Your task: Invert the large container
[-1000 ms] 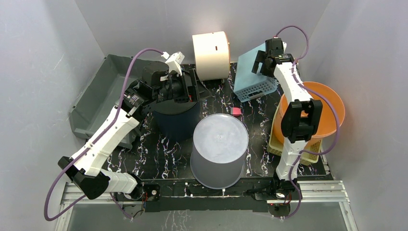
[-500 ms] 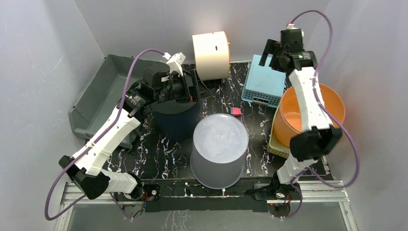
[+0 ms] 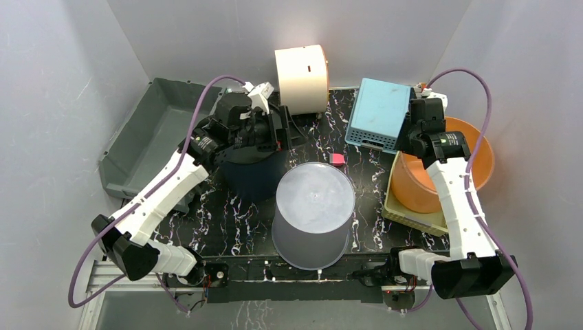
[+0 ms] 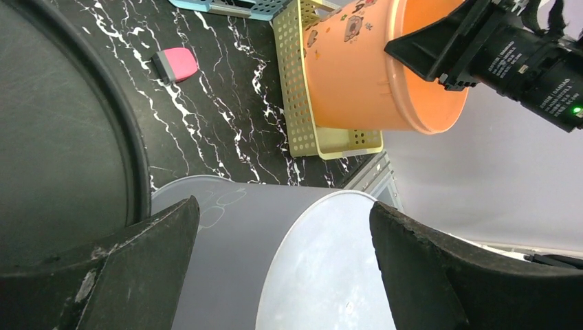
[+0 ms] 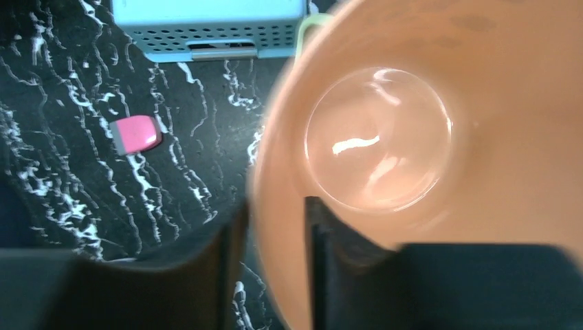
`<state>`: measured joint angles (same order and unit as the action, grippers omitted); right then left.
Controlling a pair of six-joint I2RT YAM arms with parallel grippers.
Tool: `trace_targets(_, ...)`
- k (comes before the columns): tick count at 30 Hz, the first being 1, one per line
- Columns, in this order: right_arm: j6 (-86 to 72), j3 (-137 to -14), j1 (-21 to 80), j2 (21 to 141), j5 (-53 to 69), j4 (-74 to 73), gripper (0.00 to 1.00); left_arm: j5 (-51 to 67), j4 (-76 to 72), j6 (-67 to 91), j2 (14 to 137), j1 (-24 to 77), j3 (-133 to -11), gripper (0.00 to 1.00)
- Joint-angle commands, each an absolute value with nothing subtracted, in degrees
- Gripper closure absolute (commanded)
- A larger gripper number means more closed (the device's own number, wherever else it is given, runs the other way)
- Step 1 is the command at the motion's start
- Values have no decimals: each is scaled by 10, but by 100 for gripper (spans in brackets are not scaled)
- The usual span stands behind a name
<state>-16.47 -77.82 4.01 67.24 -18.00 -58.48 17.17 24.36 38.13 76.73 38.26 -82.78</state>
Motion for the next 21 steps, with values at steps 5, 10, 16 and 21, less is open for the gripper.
trace_targets(5,-157,-904,39,674,-209,-576,100,178,241,365,781,403,-881,7)
trace_targets(10,-165,-1038,39,713,-198,-606,100,186,220,376,797,403,-883,6)
trace_targets(16,-164,-1112,47,726,-225,-656,100,184,218,373,791,404,-882,6)
trace_targets(21,-171,-1102,48,712,-241,-674,100,196,222,370,805,404,-894,6)
